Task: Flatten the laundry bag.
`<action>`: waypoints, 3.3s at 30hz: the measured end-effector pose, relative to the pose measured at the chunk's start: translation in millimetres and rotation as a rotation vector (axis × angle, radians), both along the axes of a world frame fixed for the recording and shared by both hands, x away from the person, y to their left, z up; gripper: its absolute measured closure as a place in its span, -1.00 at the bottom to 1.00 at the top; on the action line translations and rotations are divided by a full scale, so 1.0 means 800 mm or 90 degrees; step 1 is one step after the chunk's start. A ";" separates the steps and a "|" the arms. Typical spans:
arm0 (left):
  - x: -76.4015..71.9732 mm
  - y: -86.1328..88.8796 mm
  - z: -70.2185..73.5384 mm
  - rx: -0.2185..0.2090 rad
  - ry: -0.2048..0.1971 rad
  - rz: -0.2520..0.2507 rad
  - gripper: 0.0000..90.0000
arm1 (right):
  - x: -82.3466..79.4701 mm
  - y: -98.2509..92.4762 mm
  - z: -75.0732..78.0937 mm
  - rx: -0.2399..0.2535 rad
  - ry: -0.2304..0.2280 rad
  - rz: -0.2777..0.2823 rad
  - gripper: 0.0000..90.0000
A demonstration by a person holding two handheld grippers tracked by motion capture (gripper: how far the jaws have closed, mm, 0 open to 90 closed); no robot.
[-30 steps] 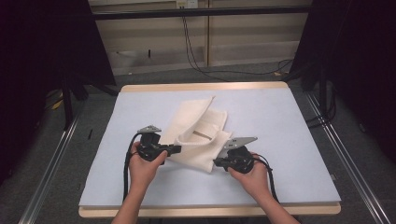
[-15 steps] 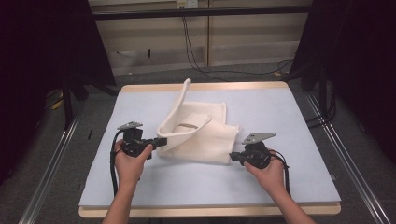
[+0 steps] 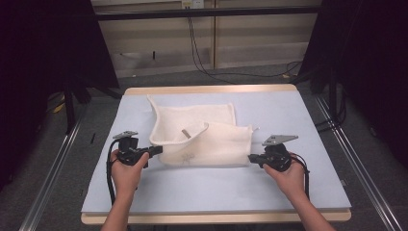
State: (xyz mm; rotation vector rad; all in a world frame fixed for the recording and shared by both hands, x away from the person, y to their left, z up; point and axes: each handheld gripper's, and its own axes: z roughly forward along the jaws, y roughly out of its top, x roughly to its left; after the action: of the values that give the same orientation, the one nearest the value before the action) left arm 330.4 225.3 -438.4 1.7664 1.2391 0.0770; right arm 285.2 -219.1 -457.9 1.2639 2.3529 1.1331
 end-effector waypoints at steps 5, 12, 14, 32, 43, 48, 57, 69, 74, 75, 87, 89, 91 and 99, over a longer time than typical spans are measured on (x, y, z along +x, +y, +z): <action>-0.002 0.011 -0.004 -0.006 0.009 0.012 0.84 | 0.002 -0.007 0.000 -0.004 -0.002 -0.012 1.00; -0.006 0.031 -0.006 0.014 0.020 0.029 0.79 | 0.006 -0.008 -0.001 -0.004 -0.004 -0.016 1.00; -0.008 0.036 -0.007 0.021 0.024 0.036 0.78 | 0.006 -0.008 -0.002 -0.005 -0.002 -0.019 1.00; 0.009 0.030 -0.029 0.069 0.044 0.043 0.85 | 0.008 -0.046 -0.002 0.003 -0.002 -0.071 1.00; 0.030 0.014 -0.037 0.041 0.043 0.042 0.86 | 0.016 -0.026 0.007 0.024 -0.001 -0.060 0.47; 0.038 0.002 -0.042 0.039 0.049 0.041 0.86 | 0.034 -0.043 0.002 0.055 0.023 -0.098 0.20; 0.027 0.019 -0.033 0.043 0.063 0.025 0.86 | 0.057 -0.027 0.002 0.096 0.021 -0.079 0.54; 0.003 0.036 -0.011 0.056 0.071 0.027 0.82 | 0.046 -0.019 -0.001 0.083 0.024 -0.051 0.31; 0.000 0.043 -0.018 0.061 0.090 0.034 0.82 | 0.044 -0.016 -0.005 0.080 0.048 -0.050 -0.02; -0.002 0.046 -0.018 0.059 0.090 0.035 0.80 | 0.043 -0.015 -0.006 0.082 0.049 -0.053 0.00; 0.002 0.060 0.008 0.100 0.061 0.094 -0.16 | 0.051 0.010 -0.016 0.071 0.076 -0.019 0.02; 0.001 0.067 0.007 0.102 0.050 0.105 -0.30 | 0.053 0.012 -0.017 0.064 0.078 -0.019 0.04; 0.000 0.072 0.008 0.105 0.037 0.115 -0.37 | 0.054 0.013 -0.017 0.065 0.081 -0.017 0.10; 0.020 0.068 -0.019 0.111 0.104 0.084 -0.12 | 0.061 0.022 -0.018 0.046 0.089 -0.023 0.28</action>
State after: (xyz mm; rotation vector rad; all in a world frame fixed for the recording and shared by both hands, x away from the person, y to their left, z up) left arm 346.1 279.5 -453.3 1.8684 1.5051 0.1228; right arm 334.4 -201.8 -472.7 1.4491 2.3968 1.1624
